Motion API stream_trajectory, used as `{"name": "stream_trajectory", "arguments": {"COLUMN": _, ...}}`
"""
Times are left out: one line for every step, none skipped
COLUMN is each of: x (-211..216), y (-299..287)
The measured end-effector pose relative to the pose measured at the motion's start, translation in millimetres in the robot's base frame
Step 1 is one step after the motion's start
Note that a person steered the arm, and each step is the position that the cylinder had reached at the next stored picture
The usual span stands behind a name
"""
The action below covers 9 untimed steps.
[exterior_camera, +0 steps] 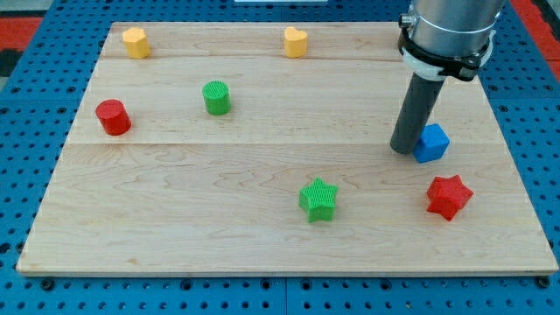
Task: Push the red circle into the green circle
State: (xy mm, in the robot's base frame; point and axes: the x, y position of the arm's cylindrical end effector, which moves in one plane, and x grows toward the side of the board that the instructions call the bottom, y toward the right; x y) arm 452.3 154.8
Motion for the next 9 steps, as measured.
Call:
{"name": "stream_trajectory", "arguments": {"x": -0.6, "y": -2.7}}
{"name": "stream_trajectory", "arguments": {"x": 2.8, "y": -77.1}}
{"name": "stream_trajectory", "arguments": {"x": 4.2, "y": -169.6}}
{"name": "stream_trajectory", "arguments": {"x": 4.2, "y": -276.0}}
{"name": "stream_trajectory", "arguments": {"x": 1.0, "y": -368.8}}
{"name": "stream_trajectory", "arguments": {"x": -15.1, "y": -420.5}}
{"name": "stream_trajectory", "arguments": {"x": -36.4, "y": -428.8}}
{"name": "stream_trajectory", "arguments": {"x": -46.4, "y": -415.9}}
{"name": "stream_trajectory", "arguments": {"x": -50.2, "y": -382.3}}
